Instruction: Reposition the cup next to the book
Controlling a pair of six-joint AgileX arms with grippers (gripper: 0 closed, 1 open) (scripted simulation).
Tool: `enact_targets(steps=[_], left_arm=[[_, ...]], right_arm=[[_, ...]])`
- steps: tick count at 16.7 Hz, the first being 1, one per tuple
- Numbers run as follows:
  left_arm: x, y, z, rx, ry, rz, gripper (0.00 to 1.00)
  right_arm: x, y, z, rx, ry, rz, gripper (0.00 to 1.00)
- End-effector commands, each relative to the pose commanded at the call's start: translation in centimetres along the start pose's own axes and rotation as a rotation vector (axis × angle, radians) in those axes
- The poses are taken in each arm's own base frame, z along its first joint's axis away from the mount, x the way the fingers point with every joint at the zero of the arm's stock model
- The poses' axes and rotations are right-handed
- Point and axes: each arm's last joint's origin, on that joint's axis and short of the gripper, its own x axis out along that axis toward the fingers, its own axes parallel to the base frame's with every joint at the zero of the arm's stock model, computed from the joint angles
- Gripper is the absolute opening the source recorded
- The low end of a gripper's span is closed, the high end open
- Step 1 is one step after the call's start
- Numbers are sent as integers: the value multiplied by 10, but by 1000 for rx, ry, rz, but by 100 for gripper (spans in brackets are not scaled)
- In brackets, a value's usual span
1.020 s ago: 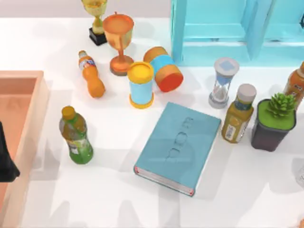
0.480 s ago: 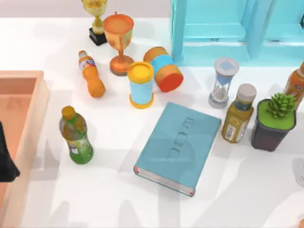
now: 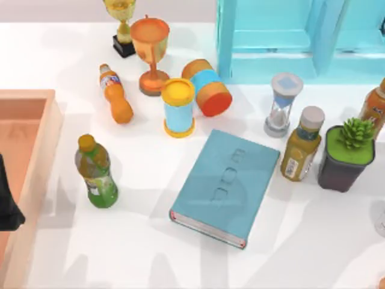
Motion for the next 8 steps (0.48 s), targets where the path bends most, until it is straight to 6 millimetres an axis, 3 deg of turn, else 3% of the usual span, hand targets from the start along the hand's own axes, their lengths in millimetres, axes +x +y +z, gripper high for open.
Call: enact_targets(steps=[7, 8], left_arm=[[0, 0, 0, 0, 0, 0, 100], [0, 0, 0, 0, 0, 0, 100]], right_arm=[[0, 0, 0, 0, 0, 0, 2], [0, 0, 0, 0, 0, 0, 0]])
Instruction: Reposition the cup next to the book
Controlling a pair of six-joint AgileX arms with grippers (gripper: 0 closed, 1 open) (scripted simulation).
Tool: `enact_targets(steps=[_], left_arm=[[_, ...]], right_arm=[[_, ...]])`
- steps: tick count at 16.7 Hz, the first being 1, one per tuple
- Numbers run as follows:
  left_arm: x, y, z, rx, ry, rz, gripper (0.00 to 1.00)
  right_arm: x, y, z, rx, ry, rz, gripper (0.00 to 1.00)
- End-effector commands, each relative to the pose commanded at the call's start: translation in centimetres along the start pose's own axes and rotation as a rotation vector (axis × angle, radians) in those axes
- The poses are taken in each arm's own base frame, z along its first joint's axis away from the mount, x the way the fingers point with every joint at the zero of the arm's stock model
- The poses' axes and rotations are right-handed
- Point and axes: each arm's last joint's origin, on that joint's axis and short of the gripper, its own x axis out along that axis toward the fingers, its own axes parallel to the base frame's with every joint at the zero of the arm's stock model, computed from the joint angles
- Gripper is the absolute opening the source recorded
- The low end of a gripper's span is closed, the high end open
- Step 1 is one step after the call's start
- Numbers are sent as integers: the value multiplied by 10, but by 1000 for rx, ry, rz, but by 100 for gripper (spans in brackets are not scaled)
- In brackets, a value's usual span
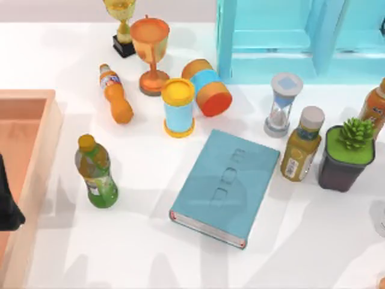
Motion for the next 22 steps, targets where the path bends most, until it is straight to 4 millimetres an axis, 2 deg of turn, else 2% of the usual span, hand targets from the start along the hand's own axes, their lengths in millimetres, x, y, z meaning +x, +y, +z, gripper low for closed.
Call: enact_targets(steps=[9, 16, 22], left_arm=[[0, 0, 0, 0, 0, 0, 100], [0, 0, 0, 0, 0, 0, 100], [0, 0, 0, 0, 0, 0, 100]], right_arm=[[-2, -1, 0, -2, 1, -3, 0], [-48, 0, 0, -1, -1, 1, 0], [-50, -1, 2, 5, 3, -1, 0]])
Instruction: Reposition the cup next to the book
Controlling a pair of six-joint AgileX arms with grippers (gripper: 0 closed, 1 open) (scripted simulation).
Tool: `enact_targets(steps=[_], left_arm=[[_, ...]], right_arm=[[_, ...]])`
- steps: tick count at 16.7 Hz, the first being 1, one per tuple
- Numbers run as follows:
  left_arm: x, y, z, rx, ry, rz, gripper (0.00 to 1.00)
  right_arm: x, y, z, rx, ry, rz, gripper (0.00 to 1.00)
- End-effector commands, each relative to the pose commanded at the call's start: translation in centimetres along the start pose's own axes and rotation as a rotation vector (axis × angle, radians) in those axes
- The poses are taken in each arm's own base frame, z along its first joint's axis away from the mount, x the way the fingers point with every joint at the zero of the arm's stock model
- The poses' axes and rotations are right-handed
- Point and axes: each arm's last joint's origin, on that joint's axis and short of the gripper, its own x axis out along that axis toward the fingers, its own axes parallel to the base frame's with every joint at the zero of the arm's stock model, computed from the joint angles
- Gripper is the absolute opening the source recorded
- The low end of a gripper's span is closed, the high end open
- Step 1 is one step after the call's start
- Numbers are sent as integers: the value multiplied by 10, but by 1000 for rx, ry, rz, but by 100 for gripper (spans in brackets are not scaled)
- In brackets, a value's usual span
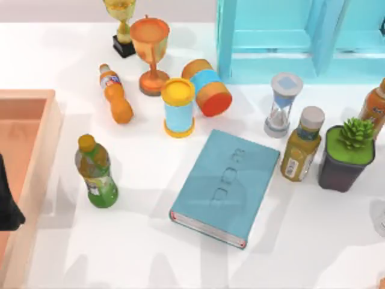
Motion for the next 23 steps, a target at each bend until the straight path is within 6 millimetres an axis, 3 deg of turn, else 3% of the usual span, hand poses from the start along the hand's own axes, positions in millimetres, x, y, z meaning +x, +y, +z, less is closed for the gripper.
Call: enact_targets(steps=[4, 8, 15, 19, 23], left_arm=[[0, 0, 0, 0, 0, 0, 100], [0, 0, 0, 0, 0, 0, 100], [0, 0, 0, 0, 0, 0, 100], [0, 0, 0, 0, 0, 0, 100], [0, 0, 0, 0, 0, 0, 100]], right_arm=[[-23, -7, 16, 84, 36, -38, 0], [-49, -13, 56, 273, 55, -36, 0], [-59, 3, 166, 783, 132, 149, 0], [-55, 30, 235, 1085, 246, 194, 0], [-51, 65, 300, 1341, 293, 117, 0]])
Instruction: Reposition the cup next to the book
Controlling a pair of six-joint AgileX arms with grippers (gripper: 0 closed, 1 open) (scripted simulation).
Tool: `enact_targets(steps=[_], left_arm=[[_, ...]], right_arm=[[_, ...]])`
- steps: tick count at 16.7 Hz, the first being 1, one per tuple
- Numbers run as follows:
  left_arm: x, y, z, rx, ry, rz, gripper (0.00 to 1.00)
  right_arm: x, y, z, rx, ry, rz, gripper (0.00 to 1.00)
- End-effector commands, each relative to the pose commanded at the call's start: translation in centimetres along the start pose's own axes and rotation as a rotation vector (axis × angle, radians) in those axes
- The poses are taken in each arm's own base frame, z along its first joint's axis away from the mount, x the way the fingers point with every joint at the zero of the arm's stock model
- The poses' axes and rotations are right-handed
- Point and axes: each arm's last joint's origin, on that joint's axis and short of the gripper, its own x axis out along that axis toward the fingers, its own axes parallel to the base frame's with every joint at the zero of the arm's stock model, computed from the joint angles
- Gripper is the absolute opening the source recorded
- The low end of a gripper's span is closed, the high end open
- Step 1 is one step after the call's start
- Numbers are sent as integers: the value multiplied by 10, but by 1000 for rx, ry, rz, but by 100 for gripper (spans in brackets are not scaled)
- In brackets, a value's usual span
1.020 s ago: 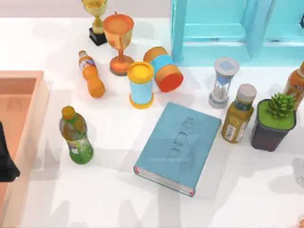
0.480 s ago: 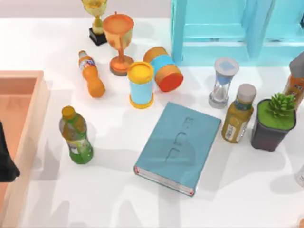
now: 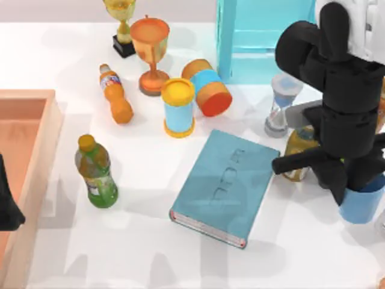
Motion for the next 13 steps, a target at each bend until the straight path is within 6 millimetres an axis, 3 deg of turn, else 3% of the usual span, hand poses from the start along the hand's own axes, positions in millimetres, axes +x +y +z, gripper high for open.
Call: enact_targets(steps=[4, 7, 10, 13], left_arm=[[0, 0, 0, 0, 0, 0, 100], [0, 0, 0, 0, 0, 0, 100], [0, 0, 0, 0, 0, 0, 100], [0, 0, 0, 0, 0, 0, 100]], right_arm=[[-2, 60, -24, 158, -133, 8, 0], [-6, 92, -39, 206, -236, 50, 0], [-9, 106, -46, 219, -288, 80, 0], [-9, 106, -46, 219, -288, 80, 0]])
